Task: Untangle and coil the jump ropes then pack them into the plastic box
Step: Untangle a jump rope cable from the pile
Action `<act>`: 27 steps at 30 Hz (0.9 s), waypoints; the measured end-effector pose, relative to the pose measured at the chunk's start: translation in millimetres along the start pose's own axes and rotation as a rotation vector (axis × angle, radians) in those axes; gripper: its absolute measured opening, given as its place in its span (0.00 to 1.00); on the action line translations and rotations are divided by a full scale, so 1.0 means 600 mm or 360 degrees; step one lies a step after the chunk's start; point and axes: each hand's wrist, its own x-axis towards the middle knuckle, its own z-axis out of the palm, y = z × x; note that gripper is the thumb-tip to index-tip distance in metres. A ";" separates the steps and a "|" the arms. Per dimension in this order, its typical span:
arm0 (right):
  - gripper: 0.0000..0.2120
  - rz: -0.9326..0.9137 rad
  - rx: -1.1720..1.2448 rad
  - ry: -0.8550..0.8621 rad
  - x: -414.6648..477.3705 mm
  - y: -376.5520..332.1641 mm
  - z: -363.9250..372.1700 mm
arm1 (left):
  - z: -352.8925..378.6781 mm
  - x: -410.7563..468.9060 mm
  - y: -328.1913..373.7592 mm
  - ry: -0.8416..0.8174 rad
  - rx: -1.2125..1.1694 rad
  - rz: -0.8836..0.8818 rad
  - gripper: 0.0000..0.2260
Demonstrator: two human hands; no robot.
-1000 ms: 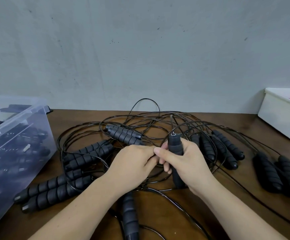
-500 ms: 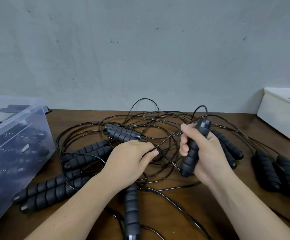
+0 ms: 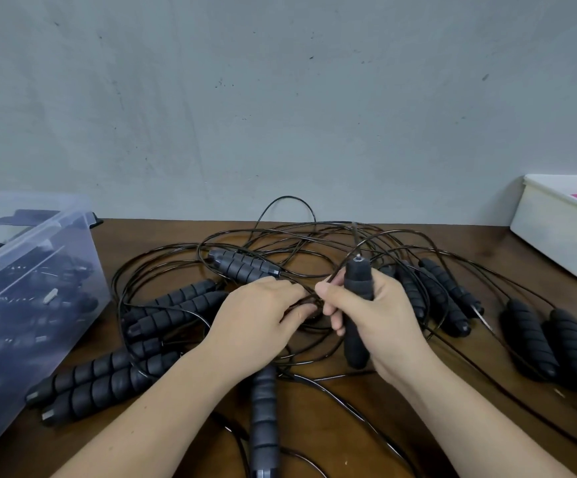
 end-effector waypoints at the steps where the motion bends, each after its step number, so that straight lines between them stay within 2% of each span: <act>1: 0.05 0.0005 0.0091 0.0018 0.001 -0.007 -0.005 | 0.000 0.001 -0.002 0.0019 -0.0006 -0.0006 0.11; 6: 0.04 -0.0011 0.0304 0.0059 0.004 -0.026 -0.020 | -0.005 0.004 -0.008 0.0076 0.0007 -0.0052 0.13; 9: 0.04 -0.0020 0.0269 0.0030 0.003 -0.026 -0.017 | -0.009 0.005 -0.007 0.0055 0.0046 -0.0078 0.15; 12: 0.09 -0.0056 0.0138 -0.0029 0.003 -0.017 -0.010 | -0.013 0.006 -0.005 0.0104 0.0084 -0.0029 0.17; 14: 0.07 -0.0090 -0.0028 -0.0074 -0.001 -0.007 0.000 | -0.012 0.004 -0.002 0.0141 0.0109 0.0032 0.15; 17: 0.04 -0.0086 -0.0267 -0.0113 -0.007 0.010 0.013 | -0.006 0.004 -0.002 0.0168 0.0118 0.0077 0.04; 22: 0.07 -0.0099 -0.0335 -0.0059 -0.008 0.015 0.020 | -0.003 0.004 -0.006 0.0154 0.0105 0.0086 0.07; 27: 0.06 -0.0146 -0.0345 -0.0017 -0.008 0.013 0.015 | 0.001 0.005 -0.005 0.0163 0.0074 0.0163 0.05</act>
